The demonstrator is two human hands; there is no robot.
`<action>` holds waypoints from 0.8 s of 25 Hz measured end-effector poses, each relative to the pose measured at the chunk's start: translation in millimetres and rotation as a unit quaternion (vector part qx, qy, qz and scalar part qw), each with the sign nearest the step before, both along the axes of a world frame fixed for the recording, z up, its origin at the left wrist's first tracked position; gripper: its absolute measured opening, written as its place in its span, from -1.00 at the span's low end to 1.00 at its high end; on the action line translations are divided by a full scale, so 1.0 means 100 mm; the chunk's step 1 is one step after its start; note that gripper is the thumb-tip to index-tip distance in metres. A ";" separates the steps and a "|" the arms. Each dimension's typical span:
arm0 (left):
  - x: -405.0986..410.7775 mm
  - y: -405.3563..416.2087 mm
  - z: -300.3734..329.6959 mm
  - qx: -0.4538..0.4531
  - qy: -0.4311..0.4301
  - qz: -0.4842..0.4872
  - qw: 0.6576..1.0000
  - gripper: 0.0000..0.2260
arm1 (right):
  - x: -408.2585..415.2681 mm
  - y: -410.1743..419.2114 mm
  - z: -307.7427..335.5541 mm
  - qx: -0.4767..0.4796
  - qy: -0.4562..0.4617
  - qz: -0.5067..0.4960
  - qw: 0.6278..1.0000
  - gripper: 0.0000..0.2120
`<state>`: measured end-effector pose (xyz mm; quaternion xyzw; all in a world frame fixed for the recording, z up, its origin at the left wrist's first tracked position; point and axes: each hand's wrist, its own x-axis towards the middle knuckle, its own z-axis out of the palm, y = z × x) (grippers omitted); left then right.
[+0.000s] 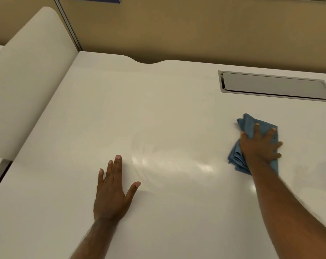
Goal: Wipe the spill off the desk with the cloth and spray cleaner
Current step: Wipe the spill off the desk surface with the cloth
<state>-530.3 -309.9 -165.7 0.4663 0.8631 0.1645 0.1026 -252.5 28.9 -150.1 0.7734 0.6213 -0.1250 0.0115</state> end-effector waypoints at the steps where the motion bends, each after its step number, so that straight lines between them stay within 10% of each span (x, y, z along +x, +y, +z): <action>1: 0.00 0.00 0.00 0.001 0.000 0.000 1.000 -0.22 | 0.20 -0.01 0.01 -0.001 -0.001 -0.013 1.000 -0.37; 9: -0.01 0.00 -0.03 0.002 0.007 -0.002 1.000 -0.26 | 0.90 -0.88 -0.04 0.088 -0.018 0.069 0.994 -0.39; 20: 0.02 -0.01 -0.03 -0.028 0.025 -0.014 0.999 -0.28 | -0.12 -1.71 -0.09 0.090 -0.007 0.150 0.985 -0.48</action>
